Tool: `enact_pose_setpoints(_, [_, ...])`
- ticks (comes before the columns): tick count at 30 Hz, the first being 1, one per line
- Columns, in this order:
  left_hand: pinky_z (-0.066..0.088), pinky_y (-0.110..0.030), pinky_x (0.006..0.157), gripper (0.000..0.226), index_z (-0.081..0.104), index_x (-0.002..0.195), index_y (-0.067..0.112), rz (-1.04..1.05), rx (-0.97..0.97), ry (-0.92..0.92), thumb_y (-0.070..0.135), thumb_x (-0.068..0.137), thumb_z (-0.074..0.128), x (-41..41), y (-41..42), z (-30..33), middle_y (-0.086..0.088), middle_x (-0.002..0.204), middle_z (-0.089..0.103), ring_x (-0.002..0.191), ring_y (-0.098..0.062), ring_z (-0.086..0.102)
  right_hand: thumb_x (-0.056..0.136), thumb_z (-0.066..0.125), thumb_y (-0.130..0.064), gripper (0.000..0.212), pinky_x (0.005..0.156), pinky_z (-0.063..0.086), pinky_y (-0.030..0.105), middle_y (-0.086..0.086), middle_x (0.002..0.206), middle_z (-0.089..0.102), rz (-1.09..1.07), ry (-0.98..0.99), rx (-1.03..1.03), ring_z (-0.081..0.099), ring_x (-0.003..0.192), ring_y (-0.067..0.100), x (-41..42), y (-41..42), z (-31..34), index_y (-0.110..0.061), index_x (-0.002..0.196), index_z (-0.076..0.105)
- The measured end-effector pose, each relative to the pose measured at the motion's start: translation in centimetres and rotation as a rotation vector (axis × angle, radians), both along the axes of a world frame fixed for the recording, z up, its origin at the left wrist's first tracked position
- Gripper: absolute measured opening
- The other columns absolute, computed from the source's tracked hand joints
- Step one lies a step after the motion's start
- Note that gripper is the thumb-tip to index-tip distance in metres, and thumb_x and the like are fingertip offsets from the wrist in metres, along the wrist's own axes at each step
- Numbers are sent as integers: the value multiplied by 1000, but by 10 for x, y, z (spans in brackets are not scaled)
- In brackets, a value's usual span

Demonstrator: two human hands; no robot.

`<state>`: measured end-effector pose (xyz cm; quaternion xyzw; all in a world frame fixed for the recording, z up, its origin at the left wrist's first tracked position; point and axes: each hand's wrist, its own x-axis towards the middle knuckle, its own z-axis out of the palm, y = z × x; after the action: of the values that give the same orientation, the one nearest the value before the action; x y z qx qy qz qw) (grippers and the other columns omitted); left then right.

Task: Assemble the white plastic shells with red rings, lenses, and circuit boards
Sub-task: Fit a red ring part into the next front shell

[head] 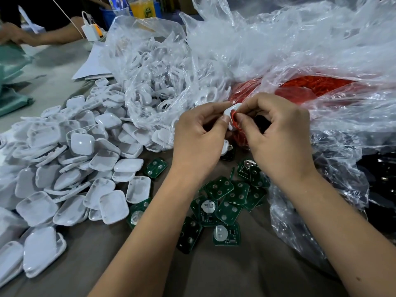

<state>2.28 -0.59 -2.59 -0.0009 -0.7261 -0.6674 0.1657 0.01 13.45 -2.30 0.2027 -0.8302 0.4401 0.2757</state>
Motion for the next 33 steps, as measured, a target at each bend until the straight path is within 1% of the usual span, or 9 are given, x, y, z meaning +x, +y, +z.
enact_pose_setpoints(2, [62, -43, 87, 25, 75, 117, 5, 4, -24, 6, -2, 97, 61, 0, 1, -1, -7, 96, 79, 89, -20, 77, 90, 75, -4, 2, 71, 49, 17, 1, 83, 71, -19, 35, 24, 65, 77, 13, 0, 0, 0, -6, 88, 75])
enact_pose_setpoints(5, [62, -46, 88, 26, 76, 117, 8, 8, -45, 12, 1, 96, 62, 1, 2, -2, -3, 93, 80, 88, -19, 77, 90, 75, -4, 3, 70, 50, 21, 2, 83, 71, -39, 66, 35, 64, 76, 15, 1, 1, 1, -5, 87, 74])
enact_pose_setpoints(9, [62, -40, 84, 27, 79, 110, 17, 34, -117, 52, 5, 91, 65, 0, 2, -1, 5, 89, 79, 85, -10, 76, 90, 76, -4, 2, 71, 49, 20, 4, 85, 71, -58, 80, 57, 64, 76, 16, 1, 1, 1, -5, 90, 74])
enact_pose_setpoints(12, [61, -32, 79, 26, 78, 105, 22, 57, -128, 54, 7, 90, 65, 0, 3, -1, 8, 84, 79, 79, -7, 75, 91, 76, -3, 1, 73, 45, 13, 5, 88, 71, -60, 86, 77, 63, 78, 15, 1, 0, 1, -4, 91, 75])
enact_pose_setpoints(14, [62, -33, 79, 25, 78, 105, 21, 75, -133, 53, 8, 89, 65, 0, 3, -2, 8, 82, 78, 78, -7, 75, 91, 75, -3, 1, 74, 41, 8, 4, 89, 71, -65, 88, 85, 61, 79, 14, 1, 0, 1, -4, 92, 74])
enact_pose_setpoints(18, [63, -42, 79, 24, 79, 105, 20, 86, -120, 43, 13, 87, 64, -1, 2, -2, 8, 80, 78, 76, -9, 75, 92, 74, -4, 0, 74, 40, 6, 4, 89, 70, -60, 74, 98, 59, 79, 12, 1, 0, 1, -3, 92, 74])
enact_pose_setpoints(23, [62, -47, 83, 25, 79, 105, 17, 58, -63, 24, 14, 86, 63, -2, 2, -5, 2, 89, 80, 88, -18, 77, 91, 75, -5, 0, 75, 40, 4, 1, 89, 69, -39, 62, 79, 57, 78, 6, 1, 0, 1, -6, 91, 75])
enact_pose_setpoints(29, [61, -54, 85, 23, 78, 105, 10, 17, -4, 2, 5, 89, 63, -3, 3, -7, -7, 91, 79, 88, -29, 77, 91, 74, -5, 1, 74, 40, 5, 2, 89, 70, -62, 55, 83, 58, 78, 9, 2, -3, -1, -6, 91, 74])
enact_pose_setpoints(33, [61, -50, 87, 27, 79, 106, 9, 37, 34, -5, 2, 88, 60, -3, 4, -8, -9, 91, 79, 88, -28, 77, 91, 73, -4, 2, 74, 40, 5, 3, 90, 69, -85, 20, 79, 59, 80, 12, 0, -7, -1, -6, 91, 74])
